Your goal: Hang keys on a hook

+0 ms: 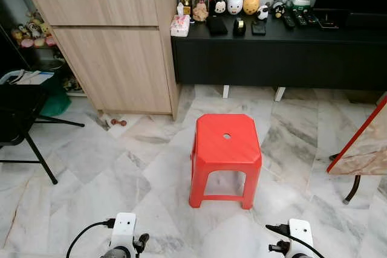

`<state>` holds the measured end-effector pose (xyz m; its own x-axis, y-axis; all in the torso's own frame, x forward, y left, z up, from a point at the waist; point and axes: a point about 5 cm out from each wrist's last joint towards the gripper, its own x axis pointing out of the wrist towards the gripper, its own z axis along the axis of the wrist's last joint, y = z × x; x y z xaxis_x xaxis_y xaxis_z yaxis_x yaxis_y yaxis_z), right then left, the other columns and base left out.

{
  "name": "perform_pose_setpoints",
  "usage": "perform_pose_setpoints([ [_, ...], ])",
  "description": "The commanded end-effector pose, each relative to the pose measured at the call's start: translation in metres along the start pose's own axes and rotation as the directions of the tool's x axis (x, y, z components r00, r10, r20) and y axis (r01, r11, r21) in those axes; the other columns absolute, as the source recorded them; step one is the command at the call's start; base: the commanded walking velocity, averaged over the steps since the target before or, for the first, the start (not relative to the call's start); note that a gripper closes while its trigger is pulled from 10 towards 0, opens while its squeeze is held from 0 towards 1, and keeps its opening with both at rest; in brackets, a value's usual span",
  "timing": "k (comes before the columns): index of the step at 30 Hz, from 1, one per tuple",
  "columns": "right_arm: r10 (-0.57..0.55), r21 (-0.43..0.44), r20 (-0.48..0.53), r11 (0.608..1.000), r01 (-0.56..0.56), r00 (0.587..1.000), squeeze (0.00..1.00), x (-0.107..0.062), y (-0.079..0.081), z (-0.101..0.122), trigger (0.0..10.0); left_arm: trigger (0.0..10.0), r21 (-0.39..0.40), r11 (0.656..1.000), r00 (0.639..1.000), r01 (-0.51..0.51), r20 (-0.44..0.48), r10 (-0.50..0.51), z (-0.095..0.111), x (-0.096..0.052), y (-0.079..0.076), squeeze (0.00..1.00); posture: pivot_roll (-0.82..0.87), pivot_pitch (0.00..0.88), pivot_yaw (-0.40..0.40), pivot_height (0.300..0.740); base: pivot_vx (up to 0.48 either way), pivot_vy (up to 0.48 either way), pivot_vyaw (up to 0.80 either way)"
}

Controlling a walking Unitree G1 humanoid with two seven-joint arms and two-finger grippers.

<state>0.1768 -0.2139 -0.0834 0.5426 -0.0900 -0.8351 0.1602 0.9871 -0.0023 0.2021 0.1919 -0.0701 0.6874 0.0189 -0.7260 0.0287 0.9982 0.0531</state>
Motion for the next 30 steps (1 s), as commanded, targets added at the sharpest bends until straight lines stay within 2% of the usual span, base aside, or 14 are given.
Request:
perform_pose_setpoints([
  [1, 0.002, 0.009, -0.006, 1.000, -0.002, 1.000, 0.00, -0.0001, 0.0014, -0.0025, 10.0, 10.0, 0.030, 1.000, 1.000, 0.008, -0.024, -0.007, -0.0023, -0.0002, 0.0013, 0.00, -0.11, 0.081, -0.014, 0.740, 0.000, 0.000, 0.00],
  [11, 0.004, 0.007, -0.008, 1.000, -0.004, 1.000, 0.00, -0.0002, 0.0016, -0.0031, 10.0, 10.0, 0.031, 0.999, 1.000, 0.011, -0.028, -0.010, -0.0023, 0.0000, 0.0004, 0.00, -0.11, 0.081, -0.016, 0.740, 0.000, 0.000, 0.00],
  [30, 0.008, 0.002, -0.009, 1.000, -0.008, 1.000, 0.00, -0.0001, 0.0018, -0.0028, 10.0, 10.0, 0.032, 0.999, 0.999, 0.010, -0.031, -0.009, -0.0024, 0.0001, -0.0001, 0.00, -0.11, 0.079, -0.017, 0.740, 0.000, -0.265, 0.00],
])
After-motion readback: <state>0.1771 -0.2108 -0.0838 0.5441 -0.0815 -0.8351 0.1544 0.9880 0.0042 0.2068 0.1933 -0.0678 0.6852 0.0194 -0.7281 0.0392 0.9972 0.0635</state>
